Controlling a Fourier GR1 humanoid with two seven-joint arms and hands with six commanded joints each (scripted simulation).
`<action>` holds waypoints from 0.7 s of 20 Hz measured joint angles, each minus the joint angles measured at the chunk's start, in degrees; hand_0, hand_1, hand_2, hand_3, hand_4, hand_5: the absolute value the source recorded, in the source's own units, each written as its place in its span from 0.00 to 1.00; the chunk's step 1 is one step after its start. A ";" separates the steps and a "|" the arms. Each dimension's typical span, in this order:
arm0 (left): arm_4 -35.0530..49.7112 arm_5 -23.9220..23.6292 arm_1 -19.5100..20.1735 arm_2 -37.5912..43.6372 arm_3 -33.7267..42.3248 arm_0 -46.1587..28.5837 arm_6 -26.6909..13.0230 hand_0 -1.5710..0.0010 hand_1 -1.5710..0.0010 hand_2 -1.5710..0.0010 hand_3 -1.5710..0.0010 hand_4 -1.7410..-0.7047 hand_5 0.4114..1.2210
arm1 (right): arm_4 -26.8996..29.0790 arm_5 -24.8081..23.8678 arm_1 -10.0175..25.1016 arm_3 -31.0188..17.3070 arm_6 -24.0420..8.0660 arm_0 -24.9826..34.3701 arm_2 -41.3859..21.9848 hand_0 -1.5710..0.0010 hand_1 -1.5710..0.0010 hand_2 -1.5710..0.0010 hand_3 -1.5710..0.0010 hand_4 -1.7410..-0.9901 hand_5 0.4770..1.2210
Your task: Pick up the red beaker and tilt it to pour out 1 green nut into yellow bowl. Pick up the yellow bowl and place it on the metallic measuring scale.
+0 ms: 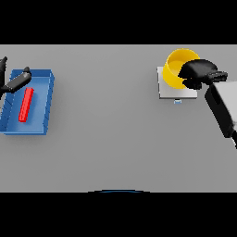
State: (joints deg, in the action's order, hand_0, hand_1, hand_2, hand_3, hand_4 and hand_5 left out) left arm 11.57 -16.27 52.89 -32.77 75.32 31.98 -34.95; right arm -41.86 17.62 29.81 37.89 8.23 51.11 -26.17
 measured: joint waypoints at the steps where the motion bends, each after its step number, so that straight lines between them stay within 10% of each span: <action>1: 0.16 0.16 0.70 0.20 0.52 -0.37 0.18 1.00 1.00 1.00 1.00 0.90 0.40 | 0.09 -0.34 0.15 -0.88 1.32 0.14 -0.18 0.00 0.07 0.00 0.05 0.02 1.00; 4: -0.08 0.45 0.23 0.04 -0.53 0.34 0.47 1.00 1.00 1.00 1.00 0.90 0.41 | 0.80 -0.59 -0.48 -1.92 2.17 0.19 -0.36 0.02 0.10 0.00 0.26 0.02 1.00; 6: 0.11 0.65 -0.01 -0.36 -0.82 0.94 0.00 1.00 1.00 1.00 1.00 0.90 0.41 | 1.35 0.09 -1.18 -3.00 1.14 0.37 -0.10 0.03 0.14 0.14 0.42 0.19 0.88; 9: 0.19 0.54 -0.32 -0.76 -1.76 1.09 0.14 1.00 1.00 1.00 1.00 0.90 0.41 | 1.93 1.41 -0.98 -3.97 1.11 1.42 0.40 0.50 0.56 0.48 0.55 0.36 0.61; 14: 0.37 1.43 -0.91 -0.74 -3.41 1.90 0.76 1.00 1.00 1.00 1.00 0.90 0.41 | 1.68 2.31 -1.47 -5.72 2.26 2.20 0.05 0.84 0.86 0.75 0.65 0.47 0.41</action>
State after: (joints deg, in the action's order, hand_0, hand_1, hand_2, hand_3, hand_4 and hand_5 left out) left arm 11.93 -14.84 51.98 -33.50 71.91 33.88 -34.19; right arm -40.18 19.92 28.35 32.18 10.49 53.31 -26.12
